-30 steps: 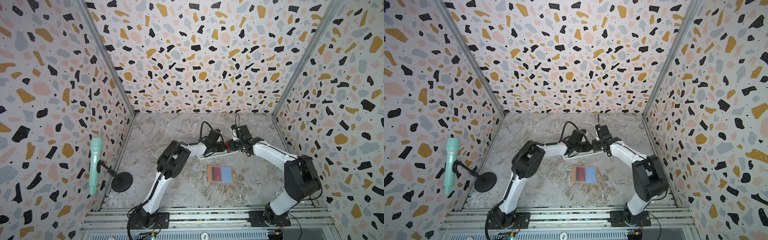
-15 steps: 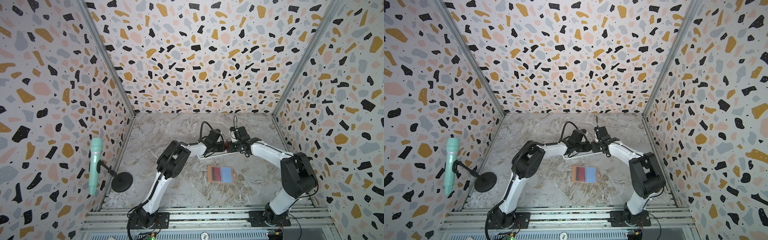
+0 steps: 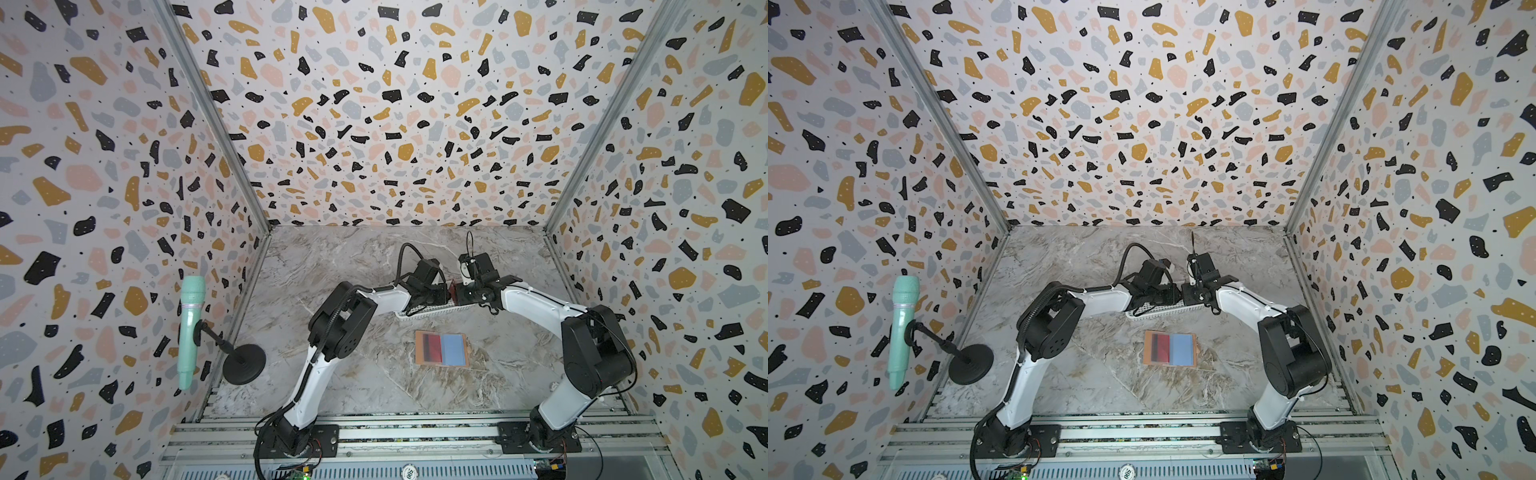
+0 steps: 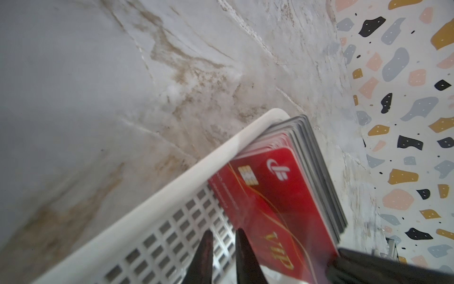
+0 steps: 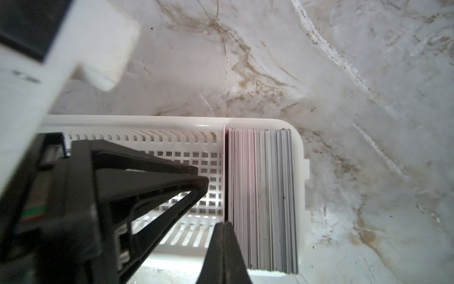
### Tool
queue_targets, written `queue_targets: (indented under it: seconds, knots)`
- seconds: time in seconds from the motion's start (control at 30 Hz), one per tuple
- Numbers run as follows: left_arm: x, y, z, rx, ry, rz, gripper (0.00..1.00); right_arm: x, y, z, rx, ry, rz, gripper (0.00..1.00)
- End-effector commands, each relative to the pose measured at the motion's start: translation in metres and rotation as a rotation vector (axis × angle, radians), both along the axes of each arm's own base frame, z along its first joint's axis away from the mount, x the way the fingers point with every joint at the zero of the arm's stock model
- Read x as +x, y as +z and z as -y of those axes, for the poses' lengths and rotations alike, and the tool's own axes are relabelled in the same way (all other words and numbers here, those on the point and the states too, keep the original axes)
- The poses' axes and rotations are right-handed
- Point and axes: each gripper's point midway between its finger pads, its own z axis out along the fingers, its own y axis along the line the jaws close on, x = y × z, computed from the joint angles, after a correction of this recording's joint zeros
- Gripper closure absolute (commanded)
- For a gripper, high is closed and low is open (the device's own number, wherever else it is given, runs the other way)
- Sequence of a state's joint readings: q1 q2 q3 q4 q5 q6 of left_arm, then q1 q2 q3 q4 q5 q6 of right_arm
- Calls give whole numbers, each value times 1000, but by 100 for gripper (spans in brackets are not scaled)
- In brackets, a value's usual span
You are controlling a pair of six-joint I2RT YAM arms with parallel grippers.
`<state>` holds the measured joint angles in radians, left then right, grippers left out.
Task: Insert credit cards into a card holder
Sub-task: Pick up the credit card from the storage box.
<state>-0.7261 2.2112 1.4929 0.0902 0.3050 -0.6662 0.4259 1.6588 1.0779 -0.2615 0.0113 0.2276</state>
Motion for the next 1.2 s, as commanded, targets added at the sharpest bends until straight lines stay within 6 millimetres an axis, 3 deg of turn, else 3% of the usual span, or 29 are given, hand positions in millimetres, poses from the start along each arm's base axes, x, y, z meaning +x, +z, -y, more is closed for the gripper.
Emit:
queue_targets:
  seconds: [0.0, 0.27, 0.4, 0.57, 0.67, 0.93, 1.17]
  knots:
    - [5, 45, -10, -54, 8, 78, 80, -3, 27, 0, 28, -10, 43, 97]
    - [-27, 83, -29, -145, -17, 97, 74, -8, 59, 3, 123, -22, 81, 98]
    - [-44, 118, -37, -271, -14, 138, 71, -19, 87, 5, 227, -16, 112, 98]
    - [-69, 172, -45, -514, -40, 217, 66, -38, 126, 7, 361, 26, 148, 98]
    - [-84, 194, -49, -630, -64, 222, 65, -52, 152, 4, 454, 70, 168, 98]
    - [-111, 247, -67, -868, -129, 261, 67, -91, 217, -10, 678, 216, 220, 98]
    - [-121, 273, -73, -974, -165, 276, 69, -117, 244, -25, 814, 348, 218, 97]
